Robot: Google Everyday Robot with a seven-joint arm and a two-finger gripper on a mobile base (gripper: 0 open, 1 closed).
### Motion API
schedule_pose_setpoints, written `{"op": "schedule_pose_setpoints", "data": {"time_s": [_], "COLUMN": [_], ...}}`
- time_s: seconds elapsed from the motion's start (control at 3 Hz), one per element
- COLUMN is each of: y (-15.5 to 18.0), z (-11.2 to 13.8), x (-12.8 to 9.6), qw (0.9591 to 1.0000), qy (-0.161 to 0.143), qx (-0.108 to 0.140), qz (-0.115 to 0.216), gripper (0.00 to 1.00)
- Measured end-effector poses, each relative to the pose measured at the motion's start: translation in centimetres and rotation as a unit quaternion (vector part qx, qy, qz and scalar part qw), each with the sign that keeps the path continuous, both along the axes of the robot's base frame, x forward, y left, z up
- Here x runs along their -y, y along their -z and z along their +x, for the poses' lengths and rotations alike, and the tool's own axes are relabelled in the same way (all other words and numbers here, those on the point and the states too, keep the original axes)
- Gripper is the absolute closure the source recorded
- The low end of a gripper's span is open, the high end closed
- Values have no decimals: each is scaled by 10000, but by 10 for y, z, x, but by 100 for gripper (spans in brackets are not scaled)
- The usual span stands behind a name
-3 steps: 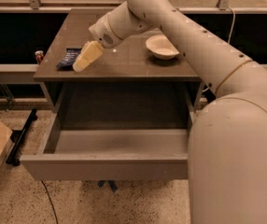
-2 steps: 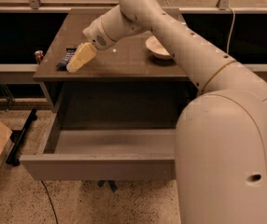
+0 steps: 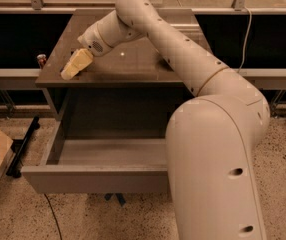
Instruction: Place rxbar blueberry into top drawer
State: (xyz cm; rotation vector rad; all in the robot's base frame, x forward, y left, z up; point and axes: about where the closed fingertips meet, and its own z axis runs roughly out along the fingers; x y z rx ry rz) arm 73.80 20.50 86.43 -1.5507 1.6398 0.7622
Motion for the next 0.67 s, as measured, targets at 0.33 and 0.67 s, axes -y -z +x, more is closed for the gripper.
{"op": "schedule_pose_setpoints", "data": {"time_s": [0.33, 0.67], "y": [8, 18], "z": [1, 5], "x": [-18, -28], "qw": [9998, 9994], "qy": [-152, -236], "qx": [-124, -254], "qz": [48, 43], "gripper": [0, 0]}}
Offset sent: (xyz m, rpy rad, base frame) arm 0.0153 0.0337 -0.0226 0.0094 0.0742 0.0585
